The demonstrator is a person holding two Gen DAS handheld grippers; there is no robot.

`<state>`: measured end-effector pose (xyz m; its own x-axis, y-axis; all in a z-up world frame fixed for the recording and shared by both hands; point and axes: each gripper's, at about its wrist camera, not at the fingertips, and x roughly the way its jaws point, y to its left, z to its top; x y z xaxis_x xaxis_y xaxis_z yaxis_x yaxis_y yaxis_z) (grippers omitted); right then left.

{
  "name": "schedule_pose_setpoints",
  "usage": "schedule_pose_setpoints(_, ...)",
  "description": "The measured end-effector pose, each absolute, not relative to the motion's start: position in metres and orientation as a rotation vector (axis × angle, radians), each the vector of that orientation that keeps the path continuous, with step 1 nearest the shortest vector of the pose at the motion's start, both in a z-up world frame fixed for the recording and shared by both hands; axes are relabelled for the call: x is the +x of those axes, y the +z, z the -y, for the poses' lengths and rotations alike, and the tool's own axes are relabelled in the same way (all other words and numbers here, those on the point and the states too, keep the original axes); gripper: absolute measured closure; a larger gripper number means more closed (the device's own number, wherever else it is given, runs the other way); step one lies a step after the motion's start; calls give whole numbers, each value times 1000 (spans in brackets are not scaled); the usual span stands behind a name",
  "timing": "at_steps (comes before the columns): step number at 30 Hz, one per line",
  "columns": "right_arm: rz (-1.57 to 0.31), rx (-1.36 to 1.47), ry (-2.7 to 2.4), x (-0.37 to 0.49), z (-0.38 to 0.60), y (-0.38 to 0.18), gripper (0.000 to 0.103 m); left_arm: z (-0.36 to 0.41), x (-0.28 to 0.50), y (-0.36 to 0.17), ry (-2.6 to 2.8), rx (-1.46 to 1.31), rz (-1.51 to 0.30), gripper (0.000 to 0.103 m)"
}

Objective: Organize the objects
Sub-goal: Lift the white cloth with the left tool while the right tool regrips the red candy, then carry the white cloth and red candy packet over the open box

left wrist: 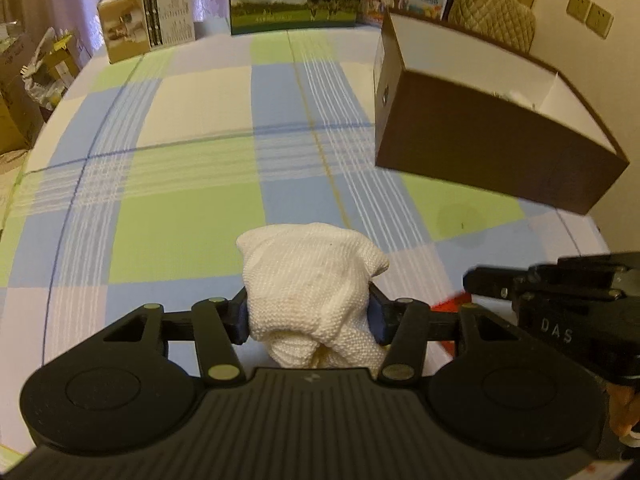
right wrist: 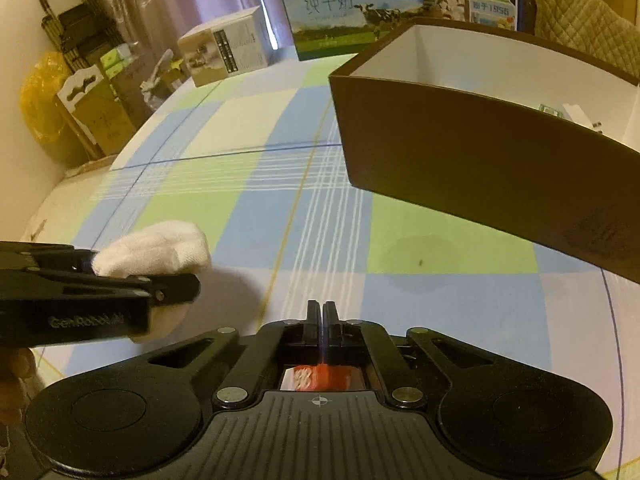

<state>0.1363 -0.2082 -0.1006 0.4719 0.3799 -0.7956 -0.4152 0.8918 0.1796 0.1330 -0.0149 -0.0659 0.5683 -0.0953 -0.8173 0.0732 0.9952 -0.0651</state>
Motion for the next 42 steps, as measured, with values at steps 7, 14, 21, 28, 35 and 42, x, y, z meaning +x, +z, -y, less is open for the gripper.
schedule_pose_setpoints(7,-999,22,416,141,223,-103,94,5,133,-70,-52,-44,-965,53)
schedule_pose_setpoints(14,-1008,-114,497,122,201,-109,47,5,130,-79,-74,-39,-991,53)
schedule_pose_setpoints(21,-1064,-206,514,120,191,-130,68,4,130,-89,-82,-48,-1019,53)
schedule_pose_setpoints(28,-1054,-192,526,122,193,-131,79,7,130,-90,-88,-43,-1027,53)
schedule_pose_setpoints(35,-1027,-131,532,125,199,-118,80,9,130,-84,-83,-38,-1015,53)
schedule_pose_setpoints(42,-993,-64,537,129,206,-102,81,11,134,-70,-82,-38,-985,53)
